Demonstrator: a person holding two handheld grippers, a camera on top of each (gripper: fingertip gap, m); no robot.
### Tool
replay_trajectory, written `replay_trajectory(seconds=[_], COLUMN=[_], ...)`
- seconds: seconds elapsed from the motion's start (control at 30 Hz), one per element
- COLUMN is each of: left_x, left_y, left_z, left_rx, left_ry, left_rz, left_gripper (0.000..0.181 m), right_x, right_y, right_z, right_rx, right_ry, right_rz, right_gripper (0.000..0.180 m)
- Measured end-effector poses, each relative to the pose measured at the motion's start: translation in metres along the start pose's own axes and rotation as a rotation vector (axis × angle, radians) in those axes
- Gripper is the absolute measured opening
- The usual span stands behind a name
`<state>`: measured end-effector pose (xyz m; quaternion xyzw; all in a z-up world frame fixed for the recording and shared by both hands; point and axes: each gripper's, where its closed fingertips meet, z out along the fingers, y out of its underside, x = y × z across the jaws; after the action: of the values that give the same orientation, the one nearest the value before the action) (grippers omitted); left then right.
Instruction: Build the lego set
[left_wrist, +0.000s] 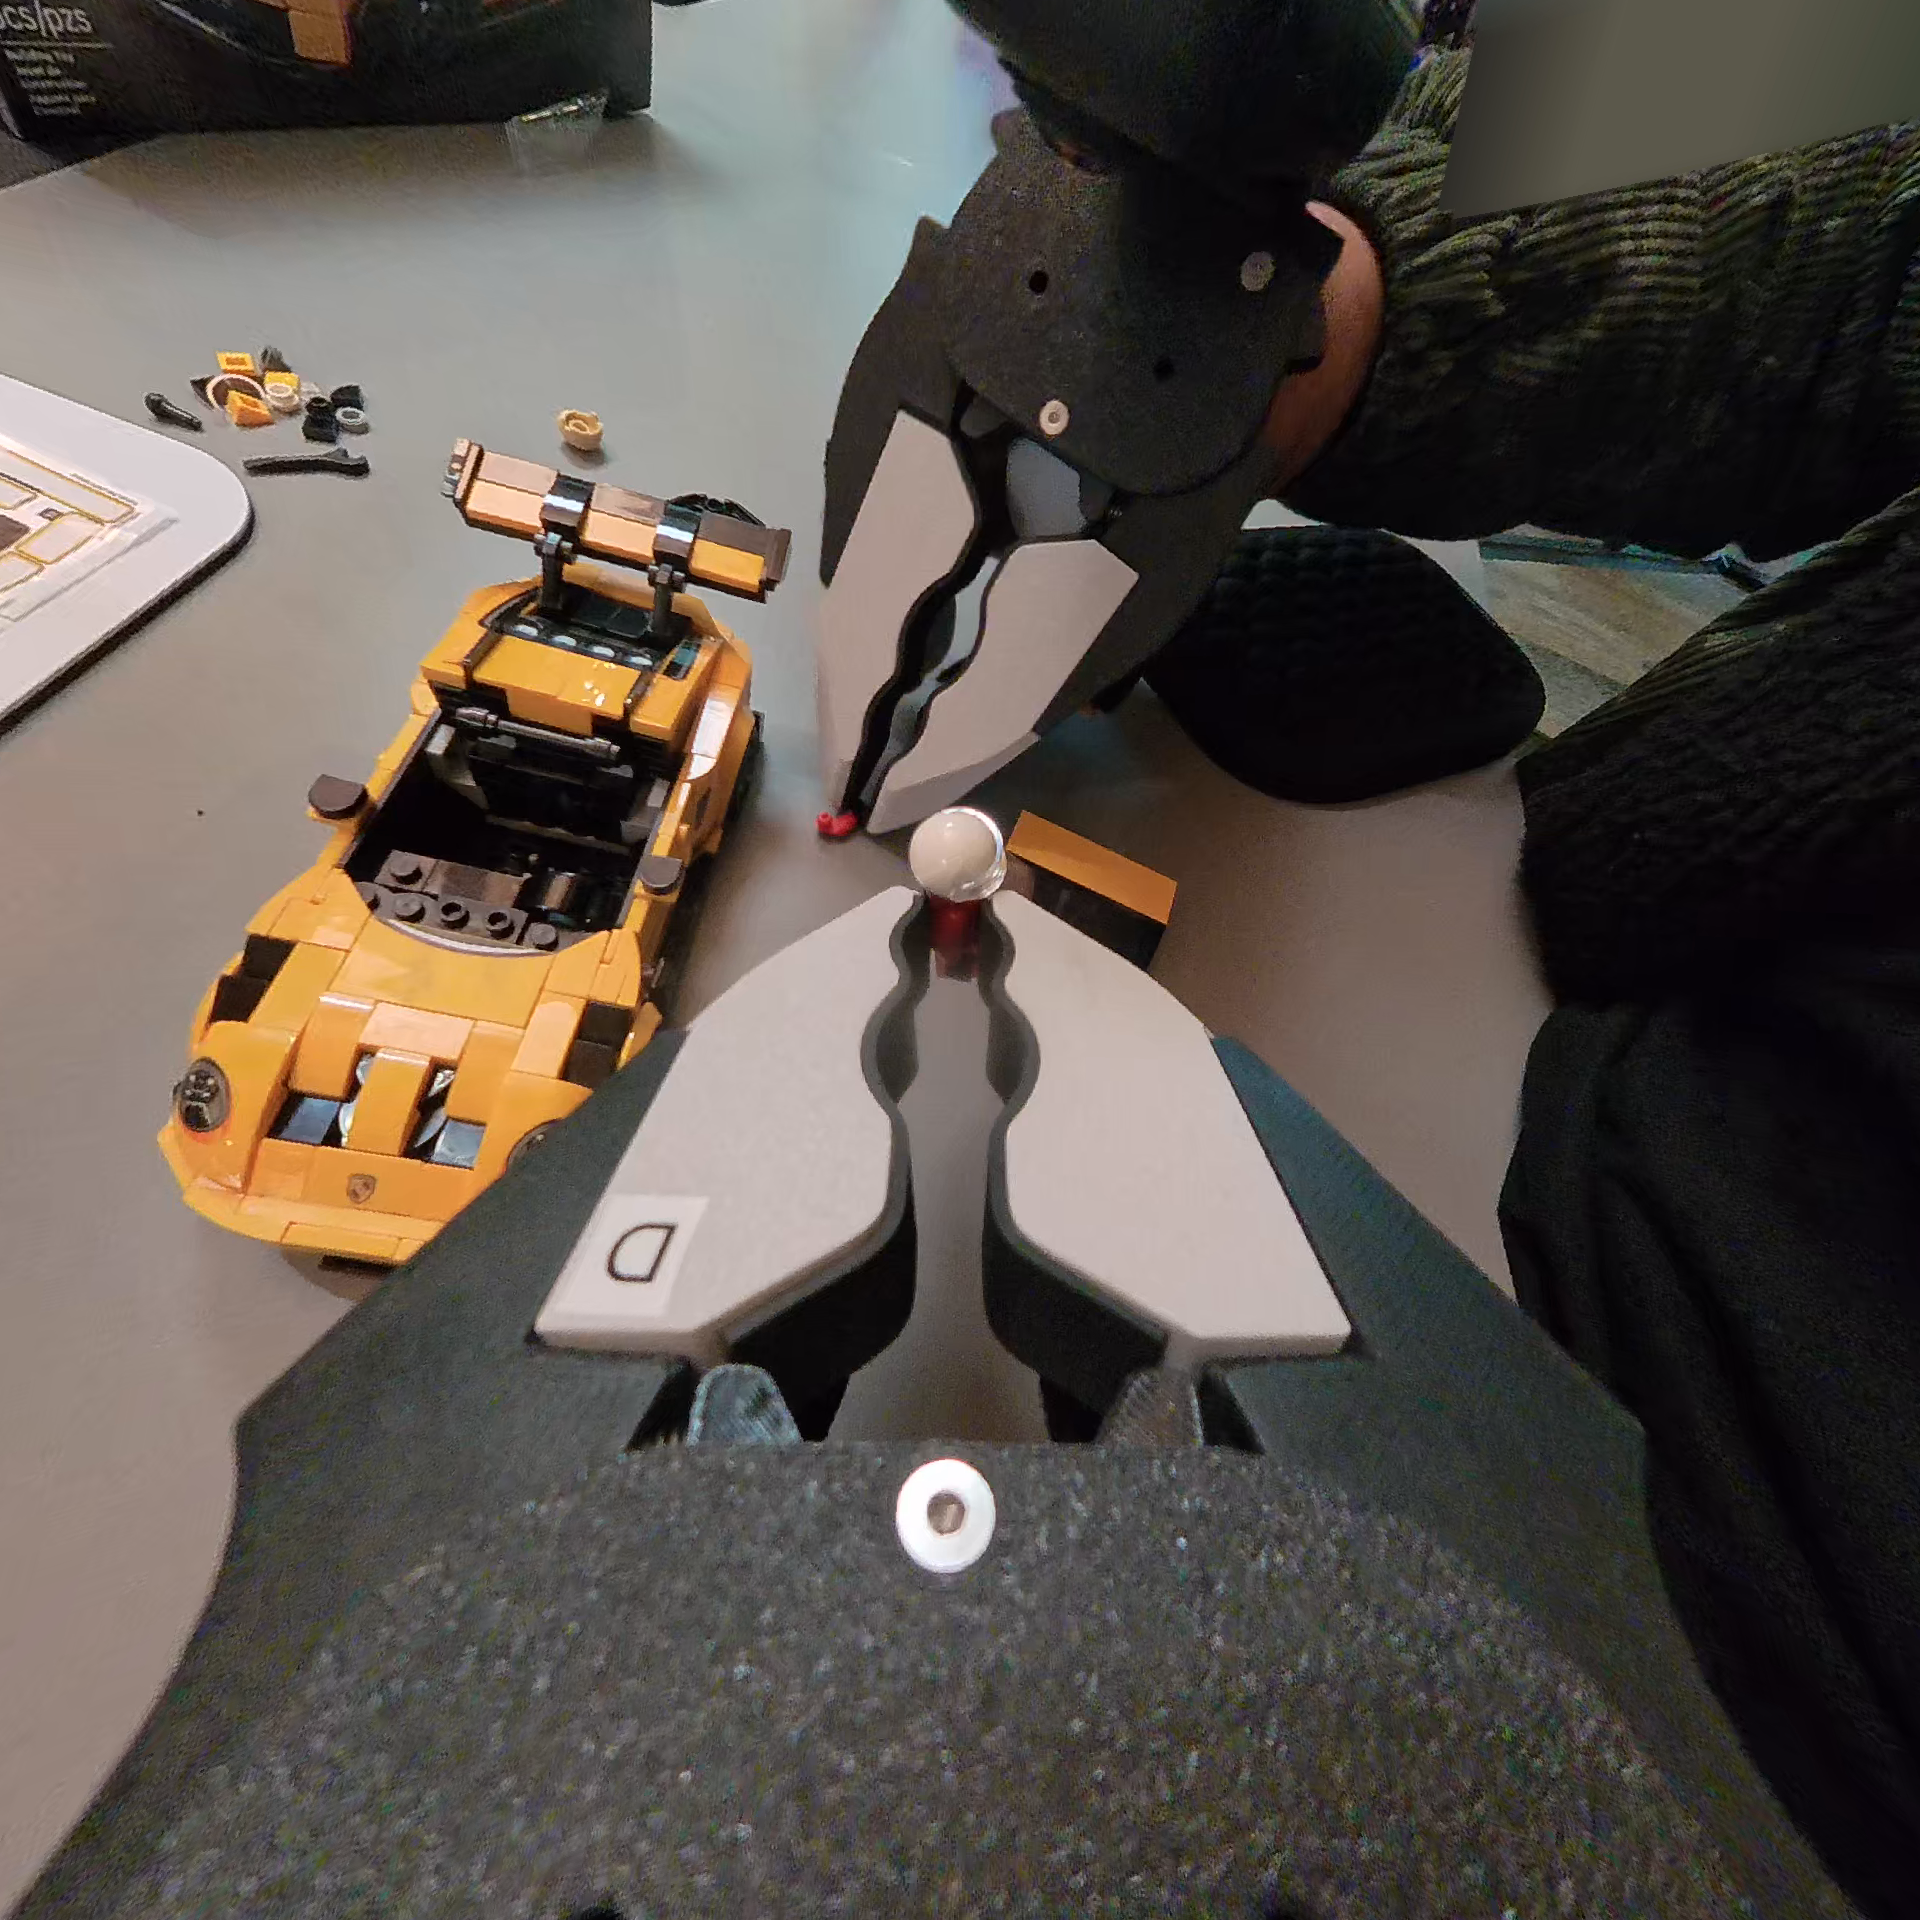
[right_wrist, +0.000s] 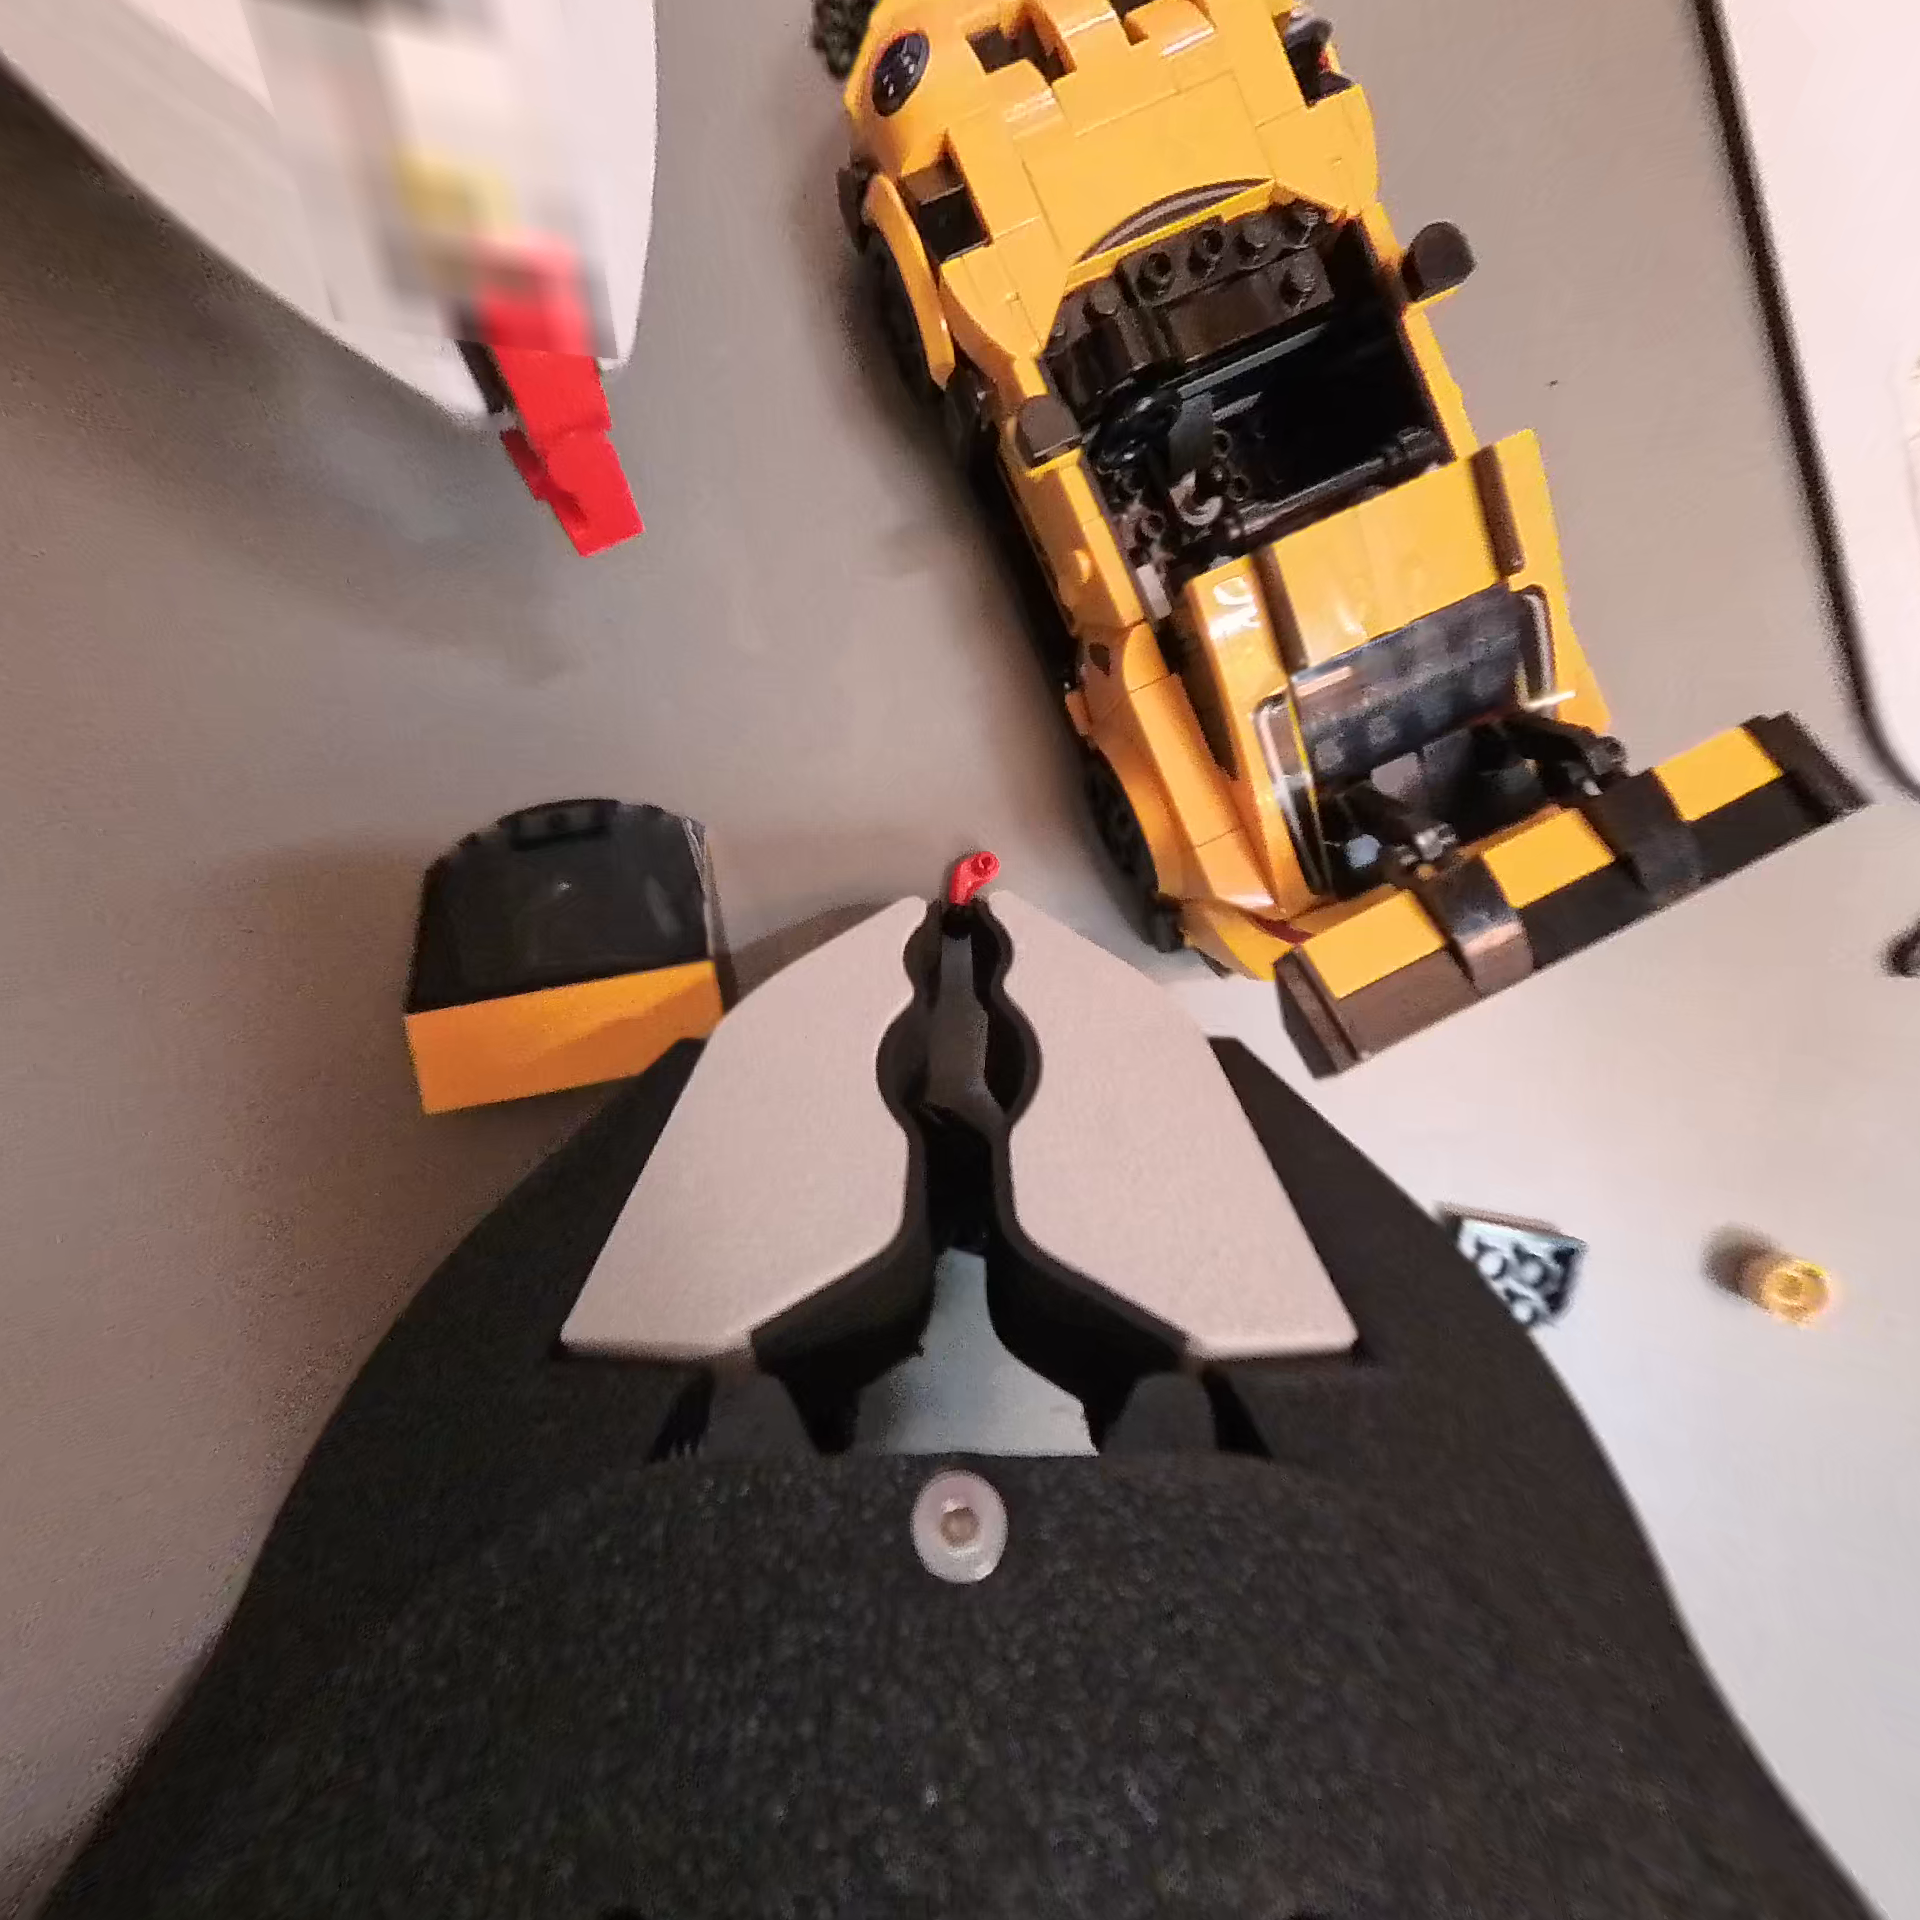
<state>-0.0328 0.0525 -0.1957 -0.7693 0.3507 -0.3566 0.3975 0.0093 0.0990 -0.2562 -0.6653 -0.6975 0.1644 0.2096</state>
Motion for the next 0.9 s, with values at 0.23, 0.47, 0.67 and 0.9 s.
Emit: replay_trajectory(seconds=[0.23,0.47,0.67,0.9], left_x=[0.002,0.004,0.006,0.005], left_y=[0.000,0.001,0.002,0.003], left_z=[0.000,0.001,0.002,0.002], left_rx=[-0.002,-0.011,-0.021,-0.023], left_ry=[0.001,0.002,0.002,0.005], left_rz=[0.010,0.027,0.034,0.026], left_gripper=[0.008,0.008,0.008,0.008], right_x=[0.024,0.014,0.015,0.014], right_y=[0.030,0.028,0.040,0.037], right_z=[-0.027,-0.052,-0.044,-0.023], right_rx=[-0.251,-0.115,-0.003,0.005], right_ry=[0.391,0.295,0.101,0.015], right_rz=[-0.572,-0.367,0.145,0.413], right_gripper=[0.008,0.013,0.008,0.012])
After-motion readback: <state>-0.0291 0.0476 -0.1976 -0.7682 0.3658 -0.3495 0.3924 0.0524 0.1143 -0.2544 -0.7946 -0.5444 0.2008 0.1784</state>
